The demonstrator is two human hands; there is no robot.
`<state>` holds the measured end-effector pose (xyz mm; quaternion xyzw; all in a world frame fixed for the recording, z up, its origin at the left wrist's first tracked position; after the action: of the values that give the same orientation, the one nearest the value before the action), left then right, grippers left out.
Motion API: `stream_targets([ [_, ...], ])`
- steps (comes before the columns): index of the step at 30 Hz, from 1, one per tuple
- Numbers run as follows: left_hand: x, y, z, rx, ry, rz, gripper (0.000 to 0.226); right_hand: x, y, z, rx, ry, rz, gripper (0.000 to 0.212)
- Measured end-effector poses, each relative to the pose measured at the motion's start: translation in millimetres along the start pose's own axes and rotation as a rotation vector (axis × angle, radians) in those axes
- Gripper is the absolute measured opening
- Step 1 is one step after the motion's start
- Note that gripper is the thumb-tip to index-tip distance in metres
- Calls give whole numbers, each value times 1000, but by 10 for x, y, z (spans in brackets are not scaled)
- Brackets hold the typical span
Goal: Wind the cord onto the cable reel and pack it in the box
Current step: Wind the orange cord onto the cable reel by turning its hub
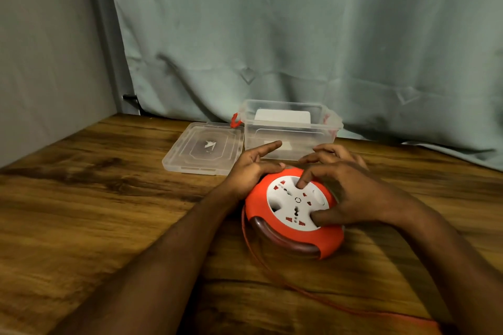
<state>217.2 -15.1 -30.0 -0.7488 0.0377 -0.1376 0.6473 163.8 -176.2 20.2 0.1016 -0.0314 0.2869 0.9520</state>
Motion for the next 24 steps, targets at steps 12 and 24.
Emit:
stream_targets([
  [12,20,26,102,-3,-131,2,75,19,123,52,-104,-183,-12,53],
  [24,25,36,58,-9,-104,9,70,14,162,95,34,-230,105,24],
])
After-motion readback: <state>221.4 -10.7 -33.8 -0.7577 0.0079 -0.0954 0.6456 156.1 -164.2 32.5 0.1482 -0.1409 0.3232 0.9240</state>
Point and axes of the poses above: each hand's wrist, its own x-axis towards the middle knuckle, its own z-axis out of the back of the hand, y = z × x, the point moved 8 cm from there along x, towards the middle knuckle
